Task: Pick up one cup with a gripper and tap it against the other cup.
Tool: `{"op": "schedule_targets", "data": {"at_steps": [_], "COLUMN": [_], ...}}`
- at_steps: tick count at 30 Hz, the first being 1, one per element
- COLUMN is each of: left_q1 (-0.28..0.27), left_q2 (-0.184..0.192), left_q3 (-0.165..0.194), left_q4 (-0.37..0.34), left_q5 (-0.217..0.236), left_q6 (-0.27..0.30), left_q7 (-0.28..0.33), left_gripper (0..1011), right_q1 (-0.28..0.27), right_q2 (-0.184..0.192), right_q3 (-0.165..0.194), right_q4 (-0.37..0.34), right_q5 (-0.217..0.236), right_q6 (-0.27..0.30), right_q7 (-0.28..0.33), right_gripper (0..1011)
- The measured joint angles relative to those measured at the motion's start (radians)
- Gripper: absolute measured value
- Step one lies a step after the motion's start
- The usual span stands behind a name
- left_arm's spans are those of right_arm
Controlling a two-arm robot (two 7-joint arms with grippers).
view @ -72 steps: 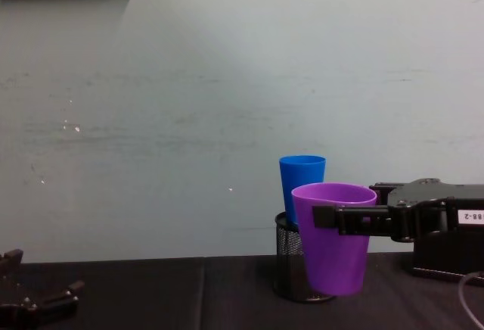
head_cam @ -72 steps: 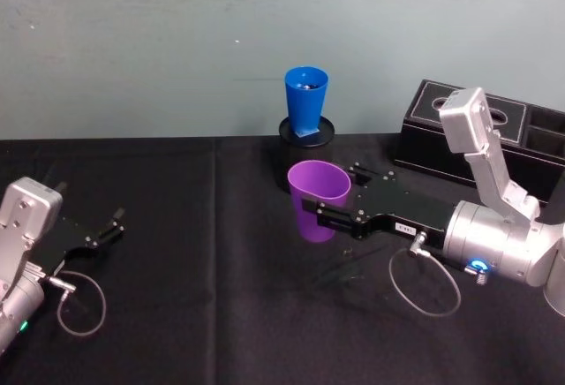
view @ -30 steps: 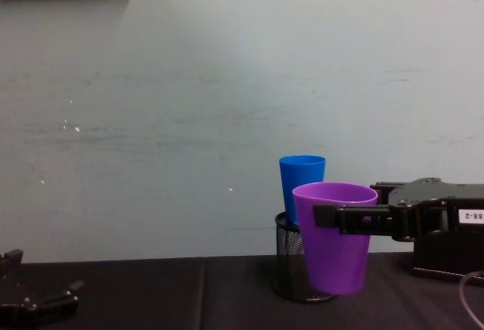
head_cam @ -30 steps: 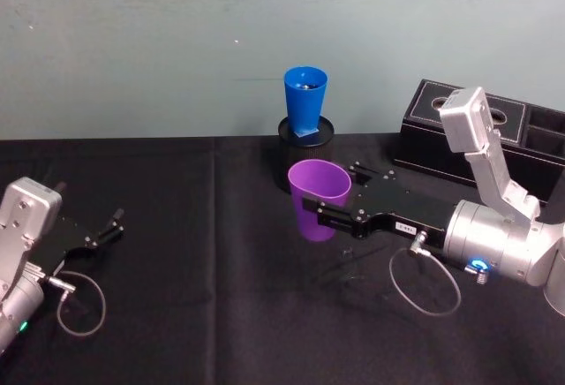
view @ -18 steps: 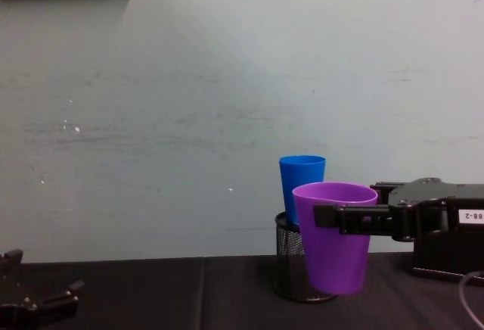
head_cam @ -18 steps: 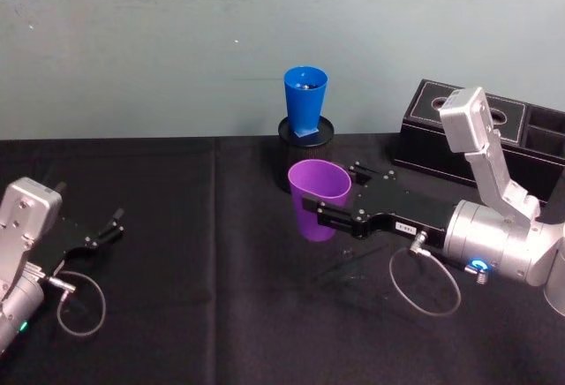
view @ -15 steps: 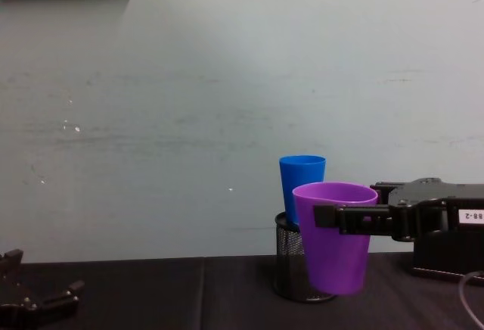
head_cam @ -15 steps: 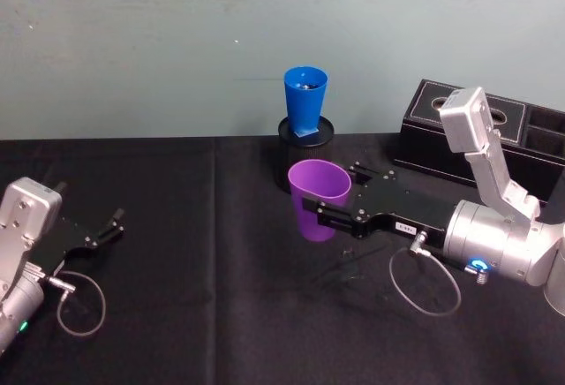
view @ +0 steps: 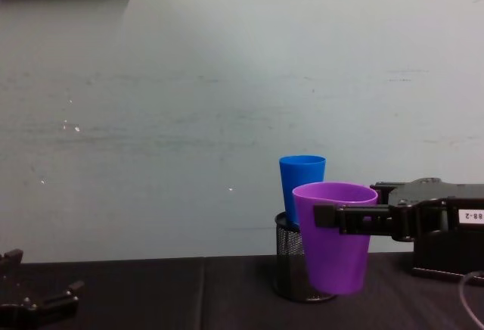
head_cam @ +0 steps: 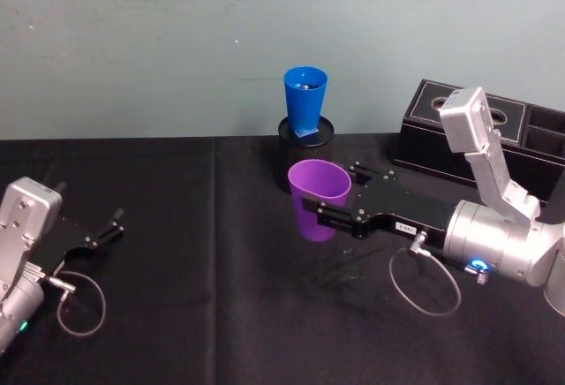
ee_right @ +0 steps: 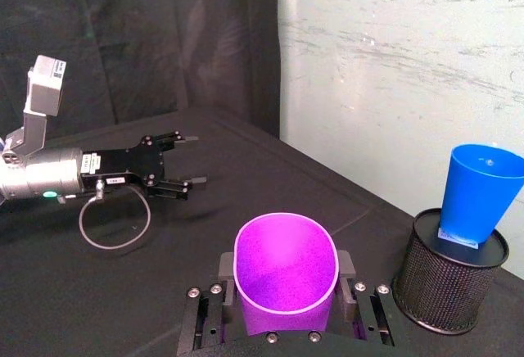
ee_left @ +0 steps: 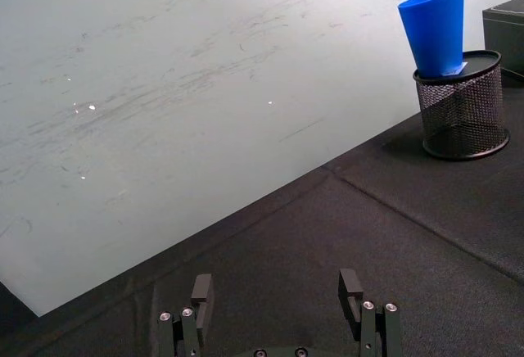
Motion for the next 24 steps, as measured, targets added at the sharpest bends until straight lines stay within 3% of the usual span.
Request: {"op": "schedule_targets", "data": {"at_steps": [15,24], "left_q1": [0.000,0.000], "left_q2": [0.000,0.000], "left_q3": [0.000,0.000], "left_q4": [0.000,0.000], "left_q5": [0.000,0.000], "left_q6": [0.000,0.000], "left_q7": [0.000,0.000], "left_gripper": [1000,1000], "right_q1": [0.000,-0.046], "right_q2": [0.000,0.017], "right_q3": [0.000,-0.002], "right_q4": [0.000,-0.009], "right_q5": [0.000,-0.015], "right_q6": [0.000,-0.043], "right_q7": [0.000,0.009], "right_gripper": [707,707]}}
